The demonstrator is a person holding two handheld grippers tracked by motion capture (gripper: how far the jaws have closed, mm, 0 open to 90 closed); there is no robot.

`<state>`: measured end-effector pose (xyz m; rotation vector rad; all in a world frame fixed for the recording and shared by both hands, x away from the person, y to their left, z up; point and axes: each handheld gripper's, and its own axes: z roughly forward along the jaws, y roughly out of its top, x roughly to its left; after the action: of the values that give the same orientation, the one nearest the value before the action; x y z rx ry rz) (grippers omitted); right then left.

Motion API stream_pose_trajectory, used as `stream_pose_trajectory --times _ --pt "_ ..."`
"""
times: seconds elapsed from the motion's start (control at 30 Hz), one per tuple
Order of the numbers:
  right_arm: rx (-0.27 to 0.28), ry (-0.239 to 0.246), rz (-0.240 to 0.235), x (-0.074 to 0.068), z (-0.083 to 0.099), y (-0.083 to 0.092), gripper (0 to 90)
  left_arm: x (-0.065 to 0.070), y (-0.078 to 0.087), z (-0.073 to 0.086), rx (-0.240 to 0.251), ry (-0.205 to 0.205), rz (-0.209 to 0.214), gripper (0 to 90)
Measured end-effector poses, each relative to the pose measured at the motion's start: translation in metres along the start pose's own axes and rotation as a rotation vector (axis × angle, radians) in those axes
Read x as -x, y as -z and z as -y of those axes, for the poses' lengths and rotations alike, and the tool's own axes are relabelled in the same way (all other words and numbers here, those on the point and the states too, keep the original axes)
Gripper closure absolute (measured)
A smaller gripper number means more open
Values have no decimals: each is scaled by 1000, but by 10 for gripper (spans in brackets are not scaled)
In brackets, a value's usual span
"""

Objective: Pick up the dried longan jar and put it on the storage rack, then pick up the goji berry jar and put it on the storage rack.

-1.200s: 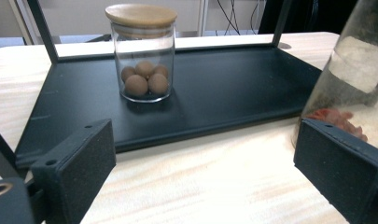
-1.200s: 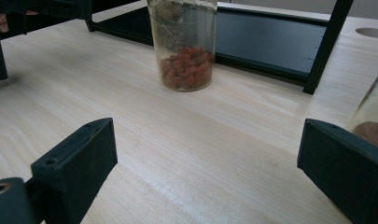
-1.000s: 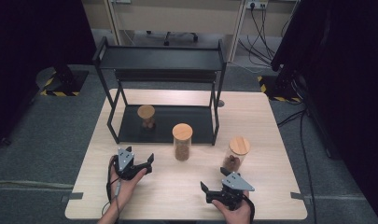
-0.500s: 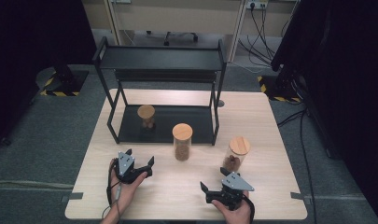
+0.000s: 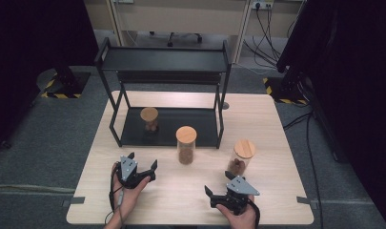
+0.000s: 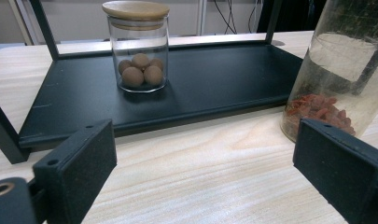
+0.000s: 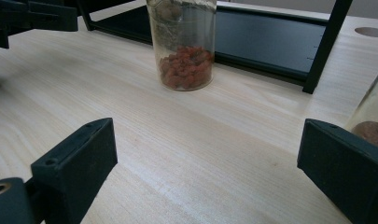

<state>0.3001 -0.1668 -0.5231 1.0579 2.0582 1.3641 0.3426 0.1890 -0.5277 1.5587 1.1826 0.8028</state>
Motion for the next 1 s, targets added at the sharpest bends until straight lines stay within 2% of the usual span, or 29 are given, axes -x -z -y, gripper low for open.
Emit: stream_pose_trajectory --times 1.0 --pt "0 -2 -3 0 0 0 48 1 1 0 11 -6 5 58"
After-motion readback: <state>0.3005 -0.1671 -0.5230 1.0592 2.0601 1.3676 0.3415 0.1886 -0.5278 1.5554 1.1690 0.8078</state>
